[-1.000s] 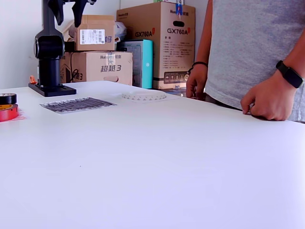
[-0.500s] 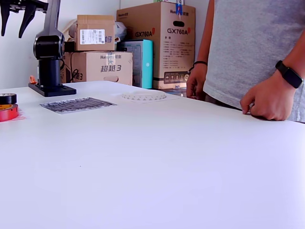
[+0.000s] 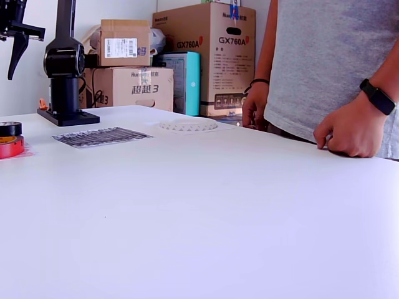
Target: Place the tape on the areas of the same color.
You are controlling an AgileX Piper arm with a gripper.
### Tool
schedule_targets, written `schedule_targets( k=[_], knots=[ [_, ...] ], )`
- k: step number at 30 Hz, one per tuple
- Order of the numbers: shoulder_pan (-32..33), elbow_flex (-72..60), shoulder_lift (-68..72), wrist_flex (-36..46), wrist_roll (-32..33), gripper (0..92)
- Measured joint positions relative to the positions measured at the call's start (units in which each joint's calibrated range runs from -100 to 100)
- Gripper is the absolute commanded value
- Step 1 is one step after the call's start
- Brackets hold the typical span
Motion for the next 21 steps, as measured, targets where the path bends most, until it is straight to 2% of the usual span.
schedule_targets(
  k=[7, 14, 21],
  knots=[
    [0.0, 0.0, 5.7, -4.5, -2.3, 52.1],
    [0.7, 0.0, 7.2, -4.6, -5.3, 52.1],
    [3.2, 0.0, 7.2, -4.3, -5.6, 51.8]
  ],
)
